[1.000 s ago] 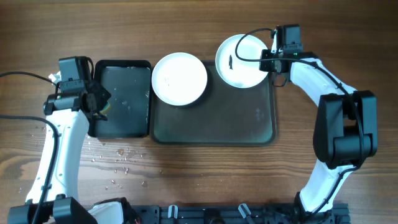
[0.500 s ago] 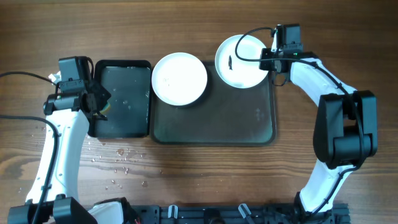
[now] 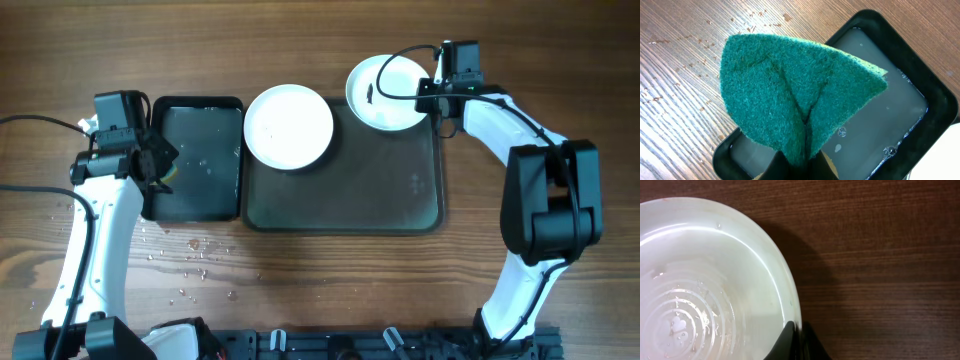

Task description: Clean dirty plates on tray and stack at the side

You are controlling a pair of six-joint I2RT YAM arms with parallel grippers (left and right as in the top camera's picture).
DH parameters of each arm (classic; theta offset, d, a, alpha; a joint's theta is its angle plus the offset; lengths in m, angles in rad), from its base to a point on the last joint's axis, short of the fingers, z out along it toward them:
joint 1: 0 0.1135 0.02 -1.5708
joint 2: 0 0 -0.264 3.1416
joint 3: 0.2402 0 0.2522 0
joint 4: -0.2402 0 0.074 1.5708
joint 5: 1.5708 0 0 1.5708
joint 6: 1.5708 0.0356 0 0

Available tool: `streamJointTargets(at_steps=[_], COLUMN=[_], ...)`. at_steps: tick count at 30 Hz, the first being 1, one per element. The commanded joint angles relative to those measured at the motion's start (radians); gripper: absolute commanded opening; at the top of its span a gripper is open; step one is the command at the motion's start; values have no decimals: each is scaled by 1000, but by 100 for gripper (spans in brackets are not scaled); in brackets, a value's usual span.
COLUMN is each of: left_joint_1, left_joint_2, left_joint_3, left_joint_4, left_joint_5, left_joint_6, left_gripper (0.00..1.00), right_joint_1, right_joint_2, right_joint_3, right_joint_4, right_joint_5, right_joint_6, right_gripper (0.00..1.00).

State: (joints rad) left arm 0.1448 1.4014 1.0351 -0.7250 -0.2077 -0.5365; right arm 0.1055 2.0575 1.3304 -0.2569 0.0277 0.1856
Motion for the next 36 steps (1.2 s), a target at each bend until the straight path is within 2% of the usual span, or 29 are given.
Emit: streamJointTargets(at_steps=[1,10,17,22,28,36], left_joint_1=[-3,-4,-3,-3,-4,-4], left_joint_2=[-11,-11,-11,-11,-11,-11], left_joint_3=[-4,-4,-4,-4,-4,-4], left_joint_4=[7,7,7,6,9,42], left_joint_5=[10,10,10,10,11,177], left_joint_6=[8,8,9,9,34,164], left_gripper=[4,4,4,4,4,4], right_joint_1=[2,2,2,3,32,68], right_joint_2=[-36,-190,-201,-201,-201,-201], right_joint_3=[-12,-12,-14,-14,-15,-82], right_joint_4=[-81,-410,-631,-679,-711,-671], right_joint_5=[32,14,-93,-186,-193,-193], right_joint_6=[-8,-29,-29,-29,-29,-27], right_gripper=[4,4,4,4,4,4])
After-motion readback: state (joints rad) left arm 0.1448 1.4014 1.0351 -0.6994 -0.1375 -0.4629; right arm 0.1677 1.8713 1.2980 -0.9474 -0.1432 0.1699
